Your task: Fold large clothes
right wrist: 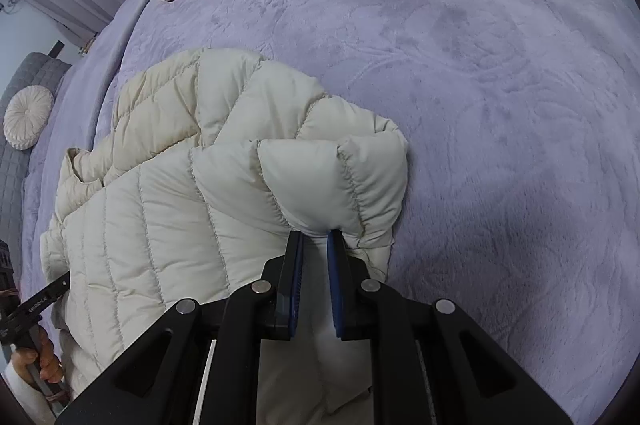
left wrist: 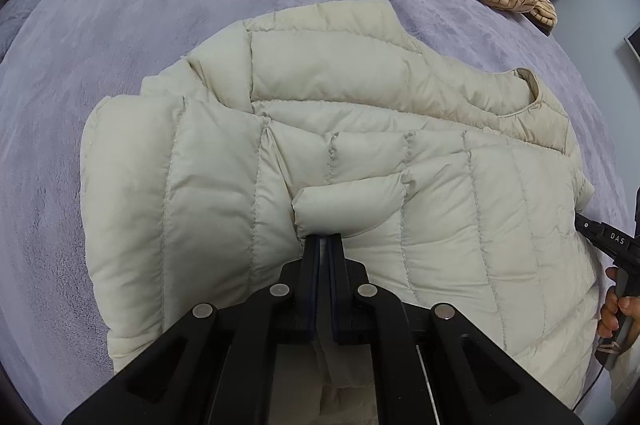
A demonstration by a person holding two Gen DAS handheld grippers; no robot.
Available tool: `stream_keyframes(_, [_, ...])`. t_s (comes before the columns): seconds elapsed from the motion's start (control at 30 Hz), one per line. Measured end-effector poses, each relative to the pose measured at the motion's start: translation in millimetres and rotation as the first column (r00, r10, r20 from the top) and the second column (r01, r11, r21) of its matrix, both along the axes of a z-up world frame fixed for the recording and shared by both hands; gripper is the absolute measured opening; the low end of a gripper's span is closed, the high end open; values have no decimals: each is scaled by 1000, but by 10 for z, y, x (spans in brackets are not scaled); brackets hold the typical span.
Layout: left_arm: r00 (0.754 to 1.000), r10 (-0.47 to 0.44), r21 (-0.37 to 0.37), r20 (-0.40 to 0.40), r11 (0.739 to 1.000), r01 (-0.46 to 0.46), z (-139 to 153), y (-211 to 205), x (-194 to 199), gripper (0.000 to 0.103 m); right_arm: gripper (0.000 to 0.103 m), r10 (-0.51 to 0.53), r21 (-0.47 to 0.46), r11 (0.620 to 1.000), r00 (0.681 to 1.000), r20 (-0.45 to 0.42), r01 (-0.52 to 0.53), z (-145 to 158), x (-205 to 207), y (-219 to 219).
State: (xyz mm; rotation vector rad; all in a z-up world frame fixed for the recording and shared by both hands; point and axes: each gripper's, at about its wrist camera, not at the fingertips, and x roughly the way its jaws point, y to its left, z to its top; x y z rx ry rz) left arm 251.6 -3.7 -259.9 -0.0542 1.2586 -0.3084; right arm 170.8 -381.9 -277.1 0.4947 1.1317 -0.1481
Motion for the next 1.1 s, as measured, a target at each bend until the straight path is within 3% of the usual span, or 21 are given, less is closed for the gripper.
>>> stream_keyframes(0.3, [999,32,44,-3,998,-32,75,187,-29,8,13,-12,-25,1000,1000,-20,11,123,-77,-97])
stream_keyframes(0.5, [997,69,75,25,995,-71,323,336,-168,8,15,-45,-80,996,998,-44,42,362,-178,-123])
stream_keyframes(0.63, [997,69,93,36,993,-72,536,413,-342,8,53,-53,-74,996,998,-26,51,590,-346,-94])
stream_keyframes(0.9, [997,76,156,28,985,-79,775,494,-742,8,54,-13,-14,1000,999,-42,12,832,-778,228])
stream_keyframes(1.03, [996,81,159,21,984,-84,814,557,-962,8,63,-23,20,1000,998,-57,24,862,-992,361])
stream_keyframes(1.07, [996,83,162,18,983,-85,824,578,-1020,15,63,-24,23,999,998,-61,26,873,-1043,391])
stream_keyframes(1.1, [996,84,167,15,982,-85,833,596,-1072,33,63,-25,22,999,997,-67,26,879,-1104,429])
